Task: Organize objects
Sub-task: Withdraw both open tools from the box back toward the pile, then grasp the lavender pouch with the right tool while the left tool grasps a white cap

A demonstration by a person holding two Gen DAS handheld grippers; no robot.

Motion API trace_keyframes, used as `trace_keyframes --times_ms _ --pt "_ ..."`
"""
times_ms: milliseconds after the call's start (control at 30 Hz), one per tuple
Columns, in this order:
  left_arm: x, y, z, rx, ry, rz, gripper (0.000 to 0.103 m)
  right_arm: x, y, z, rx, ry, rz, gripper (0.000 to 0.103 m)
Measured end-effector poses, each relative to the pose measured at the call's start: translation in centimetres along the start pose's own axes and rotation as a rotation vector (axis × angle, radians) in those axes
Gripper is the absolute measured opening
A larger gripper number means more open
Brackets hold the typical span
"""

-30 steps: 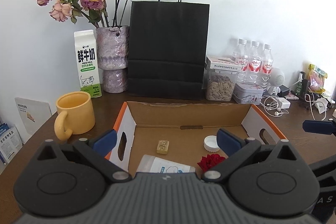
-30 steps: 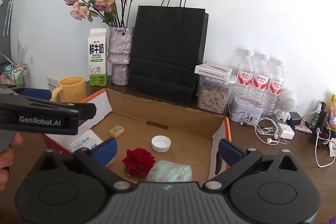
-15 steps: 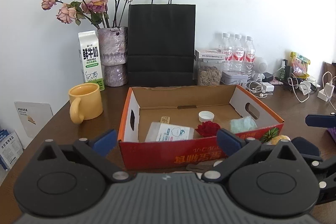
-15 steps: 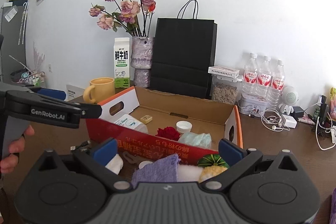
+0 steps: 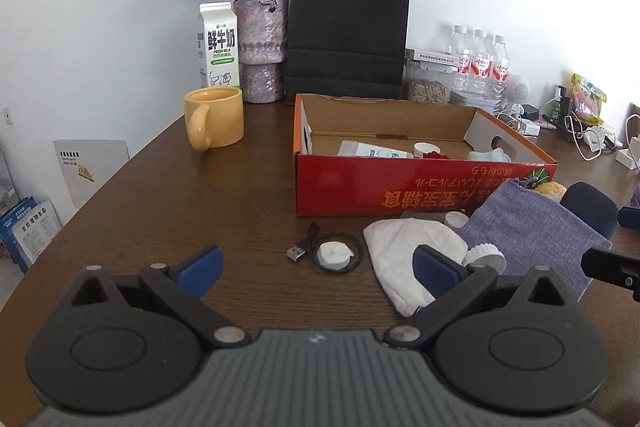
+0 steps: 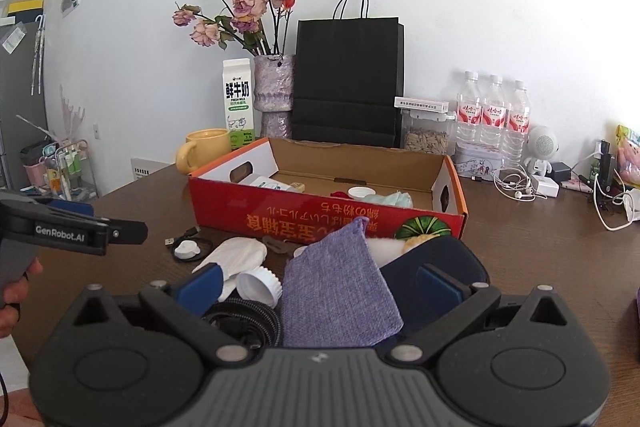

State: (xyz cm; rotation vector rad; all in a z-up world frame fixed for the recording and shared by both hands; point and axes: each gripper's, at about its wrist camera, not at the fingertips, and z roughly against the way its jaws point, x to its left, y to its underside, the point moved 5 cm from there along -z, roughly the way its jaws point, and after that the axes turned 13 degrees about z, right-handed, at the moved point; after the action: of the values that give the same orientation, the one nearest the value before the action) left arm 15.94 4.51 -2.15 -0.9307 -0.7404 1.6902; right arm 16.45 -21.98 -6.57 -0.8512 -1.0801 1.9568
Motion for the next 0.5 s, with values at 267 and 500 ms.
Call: trace_keyframes --times_ms 267,500 --pt "0.7 1.4 1.8 0.016 0.006 0.005 0.103 1.8 1.4 1.1 0.028 -0.020 0.003 0.103" --pt "0.7 2.3 2.1 0.031 0.005 -0.001 0.103 2.3 2.1 1.9 0.035 -0.022 0.002 0.103"
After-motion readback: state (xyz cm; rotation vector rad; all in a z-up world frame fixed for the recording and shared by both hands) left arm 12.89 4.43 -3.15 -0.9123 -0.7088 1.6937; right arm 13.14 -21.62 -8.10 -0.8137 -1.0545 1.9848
